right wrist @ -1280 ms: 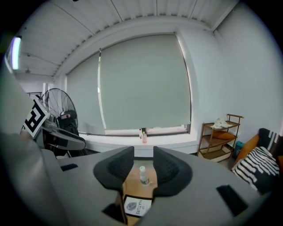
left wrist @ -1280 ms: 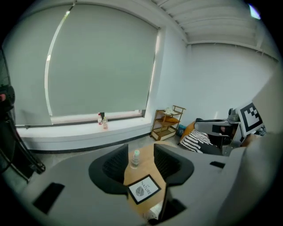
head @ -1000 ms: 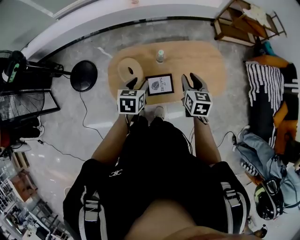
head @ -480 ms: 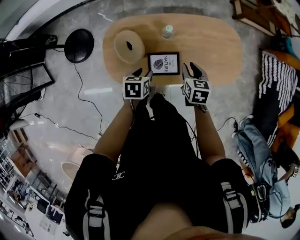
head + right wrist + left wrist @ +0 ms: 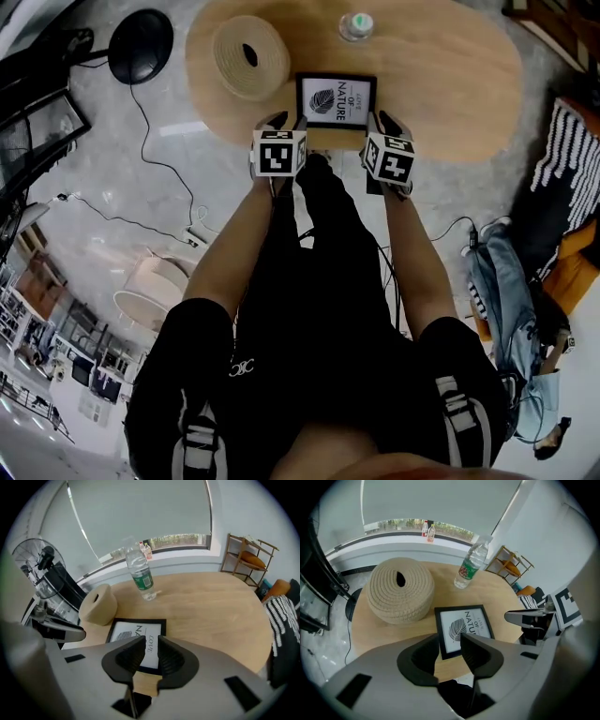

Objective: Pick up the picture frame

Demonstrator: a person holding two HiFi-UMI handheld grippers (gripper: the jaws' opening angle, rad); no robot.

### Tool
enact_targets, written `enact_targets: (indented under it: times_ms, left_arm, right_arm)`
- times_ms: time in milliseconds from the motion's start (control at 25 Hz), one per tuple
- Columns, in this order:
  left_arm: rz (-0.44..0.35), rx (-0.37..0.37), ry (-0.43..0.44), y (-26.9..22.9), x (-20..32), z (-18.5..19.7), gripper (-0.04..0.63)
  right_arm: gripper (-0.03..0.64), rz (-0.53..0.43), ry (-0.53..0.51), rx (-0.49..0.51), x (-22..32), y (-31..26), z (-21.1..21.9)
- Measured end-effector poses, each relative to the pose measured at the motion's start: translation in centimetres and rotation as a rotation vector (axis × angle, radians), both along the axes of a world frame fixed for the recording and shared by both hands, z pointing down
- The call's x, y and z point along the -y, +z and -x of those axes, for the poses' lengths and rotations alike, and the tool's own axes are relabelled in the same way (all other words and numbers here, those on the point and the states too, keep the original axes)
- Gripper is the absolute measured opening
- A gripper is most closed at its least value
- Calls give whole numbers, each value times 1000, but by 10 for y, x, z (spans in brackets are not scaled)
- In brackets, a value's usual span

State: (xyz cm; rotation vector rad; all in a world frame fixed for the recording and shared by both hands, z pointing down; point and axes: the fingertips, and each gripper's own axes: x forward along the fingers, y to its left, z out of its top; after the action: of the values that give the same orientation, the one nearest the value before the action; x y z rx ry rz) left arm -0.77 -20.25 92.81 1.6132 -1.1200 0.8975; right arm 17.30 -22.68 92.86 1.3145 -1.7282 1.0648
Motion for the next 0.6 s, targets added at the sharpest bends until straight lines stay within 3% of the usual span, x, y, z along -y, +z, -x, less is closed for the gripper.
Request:
enact_targets:
  times_ms: [240,600]
  left_arm:
    - [57,-9,-13,67,2,10,156]
    - [91,-43,-33,110,14,11,156]
  right_arm:
    - [98,58,17,-39,7,64,0]
    - [101,105,-3,-81,14,103,5]
